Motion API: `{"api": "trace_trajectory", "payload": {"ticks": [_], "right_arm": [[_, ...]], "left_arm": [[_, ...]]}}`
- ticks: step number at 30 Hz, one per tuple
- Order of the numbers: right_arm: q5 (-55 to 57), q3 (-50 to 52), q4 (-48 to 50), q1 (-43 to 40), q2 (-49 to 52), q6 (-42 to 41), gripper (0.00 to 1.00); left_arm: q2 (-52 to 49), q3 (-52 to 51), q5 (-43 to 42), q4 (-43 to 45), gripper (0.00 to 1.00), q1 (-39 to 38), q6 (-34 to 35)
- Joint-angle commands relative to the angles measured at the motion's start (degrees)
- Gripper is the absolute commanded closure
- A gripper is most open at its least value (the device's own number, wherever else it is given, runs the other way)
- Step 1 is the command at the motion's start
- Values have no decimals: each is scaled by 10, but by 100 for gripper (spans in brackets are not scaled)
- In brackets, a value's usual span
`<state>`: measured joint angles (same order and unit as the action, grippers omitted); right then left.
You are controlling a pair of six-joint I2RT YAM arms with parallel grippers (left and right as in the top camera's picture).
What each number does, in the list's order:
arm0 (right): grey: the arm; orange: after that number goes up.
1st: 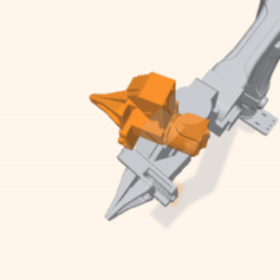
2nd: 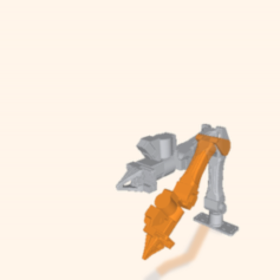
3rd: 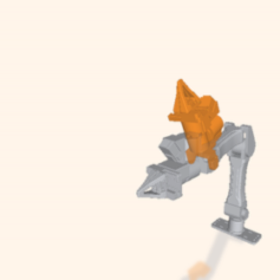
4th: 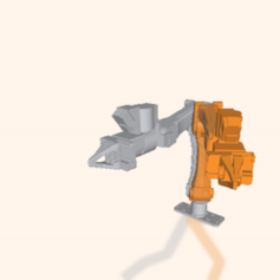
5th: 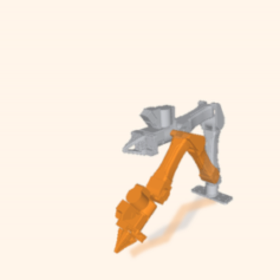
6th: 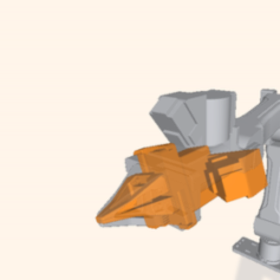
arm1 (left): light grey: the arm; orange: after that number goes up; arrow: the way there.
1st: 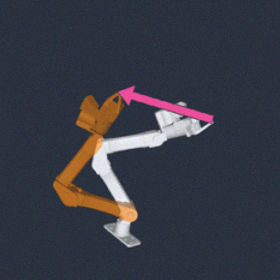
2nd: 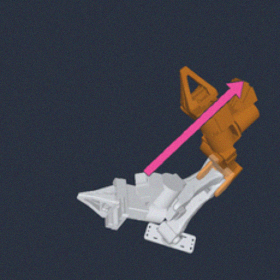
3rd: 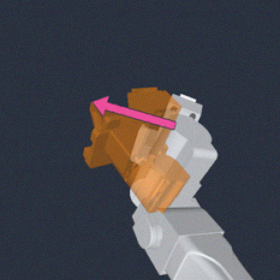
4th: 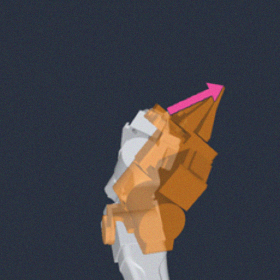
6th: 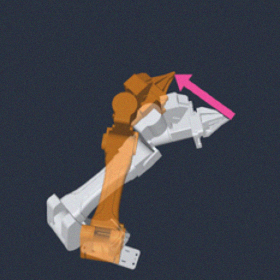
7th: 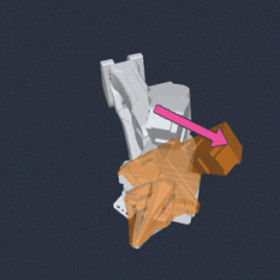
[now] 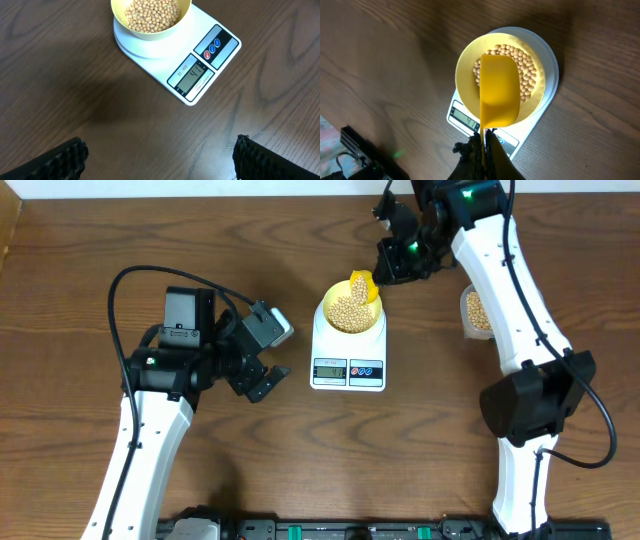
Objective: Scoop item into bowl and weigh 50g on scale
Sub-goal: 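Hold the tilted scoop above the bowl with the right gripper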
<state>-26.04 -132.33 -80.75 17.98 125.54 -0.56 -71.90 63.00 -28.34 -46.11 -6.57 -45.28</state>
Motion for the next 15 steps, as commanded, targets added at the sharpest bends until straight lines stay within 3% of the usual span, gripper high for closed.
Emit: {"api": "trace_trajectory", "payload": {"ticks": [1, 6, 15], "right_arm": [[2, -15, 2, 3, -5, 17, 99], [3, -15, 0, 9, -5, 58, 99], [2, -15, 3, 7, -5, 54, 99]], "left_arm": [[0, -1, -1, -2, 5, 2, -8], [0, -1, -1, -2, 5, 2, -8], [0, -1, -1, -2, 5, 2, -8]]}}
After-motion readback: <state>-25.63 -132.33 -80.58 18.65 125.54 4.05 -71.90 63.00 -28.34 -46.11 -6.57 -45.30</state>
